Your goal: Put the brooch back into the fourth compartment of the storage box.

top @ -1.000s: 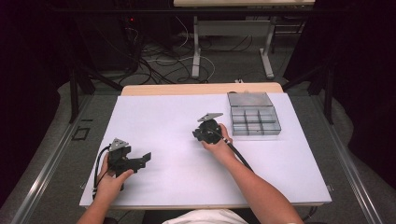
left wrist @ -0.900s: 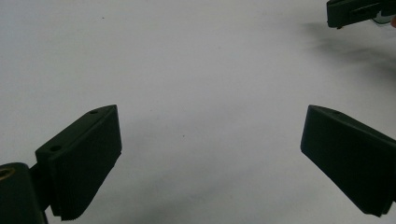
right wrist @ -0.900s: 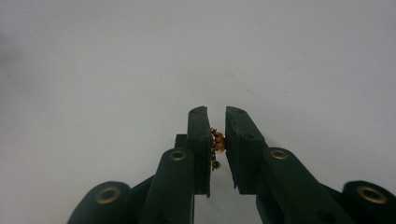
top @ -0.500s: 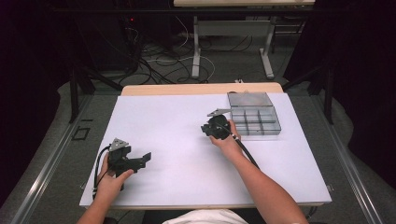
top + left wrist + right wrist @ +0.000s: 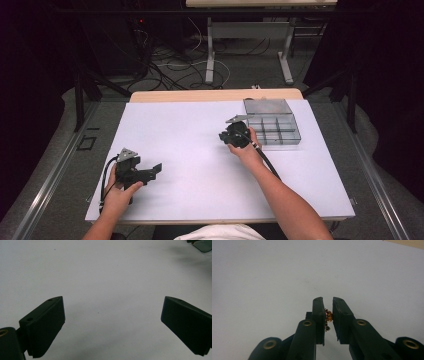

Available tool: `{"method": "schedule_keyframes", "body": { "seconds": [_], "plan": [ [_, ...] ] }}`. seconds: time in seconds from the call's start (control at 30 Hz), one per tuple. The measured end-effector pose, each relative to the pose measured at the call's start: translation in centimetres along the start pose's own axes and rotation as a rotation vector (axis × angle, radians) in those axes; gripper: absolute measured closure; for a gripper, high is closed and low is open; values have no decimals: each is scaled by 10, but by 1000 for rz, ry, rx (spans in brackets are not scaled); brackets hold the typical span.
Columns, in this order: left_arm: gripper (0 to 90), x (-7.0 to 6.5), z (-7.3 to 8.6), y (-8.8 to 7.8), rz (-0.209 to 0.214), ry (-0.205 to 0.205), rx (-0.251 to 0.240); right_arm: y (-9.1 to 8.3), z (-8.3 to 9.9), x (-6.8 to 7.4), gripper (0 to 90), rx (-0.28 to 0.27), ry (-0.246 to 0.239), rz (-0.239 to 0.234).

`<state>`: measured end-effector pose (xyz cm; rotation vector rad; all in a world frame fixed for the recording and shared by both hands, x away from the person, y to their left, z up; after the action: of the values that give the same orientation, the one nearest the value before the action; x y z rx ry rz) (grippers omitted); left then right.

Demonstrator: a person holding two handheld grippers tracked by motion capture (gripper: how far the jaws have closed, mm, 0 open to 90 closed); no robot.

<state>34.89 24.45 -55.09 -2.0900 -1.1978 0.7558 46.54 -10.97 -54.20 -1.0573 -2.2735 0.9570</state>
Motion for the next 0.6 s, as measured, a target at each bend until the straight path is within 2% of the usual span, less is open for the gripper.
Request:
{"method": "schedule_keyframes", "body": {
  "seconds": [0.13,0.17,0.3,0.43,0.6],
  "plan": [
    [53,0,0,0,0,1,-1,-2,0,-1,810,-4,-1,-11],
    [53,0,0,0,0,0,-1,-5,0,-2,809,22,4,-9],
    [53,0,0,0,0,2,0,-9,0,-3,809,49,-2,-16],
    [53,0,0,0,-2,2,2,-13,0,-5,810,62,8,-27],
    [53,0,0,0,-2,3,3,-20,-2,-10,809,88,-7,-22]
  ]
}}
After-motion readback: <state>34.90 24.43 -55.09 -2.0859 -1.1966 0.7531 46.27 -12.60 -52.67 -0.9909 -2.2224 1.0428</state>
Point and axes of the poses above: each handheld gripper's, and its own axes: y roughly forward along the jaws, z roughly out of its underside, x roughly to its left, the point moved 1 cm from there along y, roughly forward along the jaws, and after that the axes turned 11 degrees about x, right-handed, at the moved point
